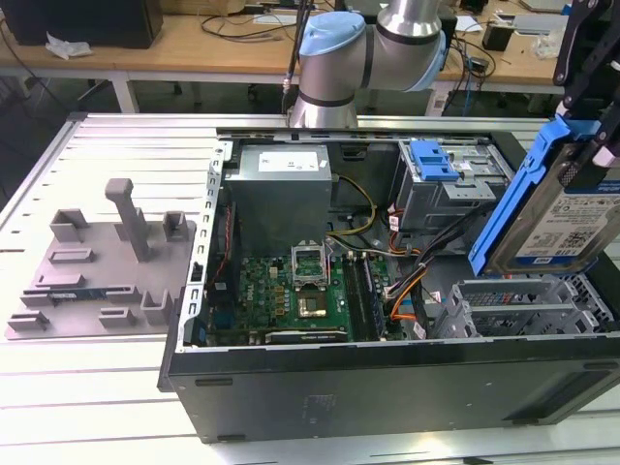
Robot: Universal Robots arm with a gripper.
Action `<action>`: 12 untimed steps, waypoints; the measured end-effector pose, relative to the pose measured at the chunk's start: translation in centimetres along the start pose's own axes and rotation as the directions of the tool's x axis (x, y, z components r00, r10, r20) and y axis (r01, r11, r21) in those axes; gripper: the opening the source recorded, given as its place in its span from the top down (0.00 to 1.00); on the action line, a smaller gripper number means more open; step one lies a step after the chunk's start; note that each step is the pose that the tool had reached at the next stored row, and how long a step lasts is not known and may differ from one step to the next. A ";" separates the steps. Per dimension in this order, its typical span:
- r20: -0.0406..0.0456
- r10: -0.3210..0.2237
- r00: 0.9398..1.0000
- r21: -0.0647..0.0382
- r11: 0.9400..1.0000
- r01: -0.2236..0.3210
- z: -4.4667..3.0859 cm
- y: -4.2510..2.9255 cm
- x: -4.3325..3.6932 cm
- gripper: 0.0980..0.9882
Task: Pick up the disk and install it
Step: 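Insert the disk into the insertion slot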
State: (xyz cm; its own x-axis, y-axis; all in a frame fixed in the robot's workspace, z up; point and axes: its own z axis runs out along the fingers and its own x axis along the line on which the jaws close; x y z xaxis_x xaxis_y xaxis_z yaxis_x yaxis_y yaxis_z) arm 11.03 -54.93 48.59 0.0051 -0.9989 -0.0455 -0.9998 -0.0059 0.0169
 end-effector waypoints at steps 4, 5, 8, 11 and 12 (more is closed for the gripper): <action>0.006 0.000 1.000 0.001 1.000 0.000 0.09 0.00 -0.01 0.70; 0.006 0.000 1.000 0.001 1.000 0.000 0.12 0.00 0.00 0.70; 0.006 0.000 1.000 0.001 1.000 0.000 0.14 0.00 0.00 0.70; 0.006 -0.002 1.000 0.000 1.000 0.002 0.17 -0.03 0.00 0.70; 0.006 -0.003 1.000 0.000 1.000 0.003 0.19 -0.04 0.00 0.70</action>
State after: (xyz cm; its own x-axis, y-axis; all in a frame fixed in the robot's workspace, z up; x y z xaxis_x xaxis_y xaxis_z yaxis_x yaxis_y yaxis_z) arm 11.07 -54.93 48.39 0.0085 -0.9986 -0.0515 -0.9998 -0.0093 0.0164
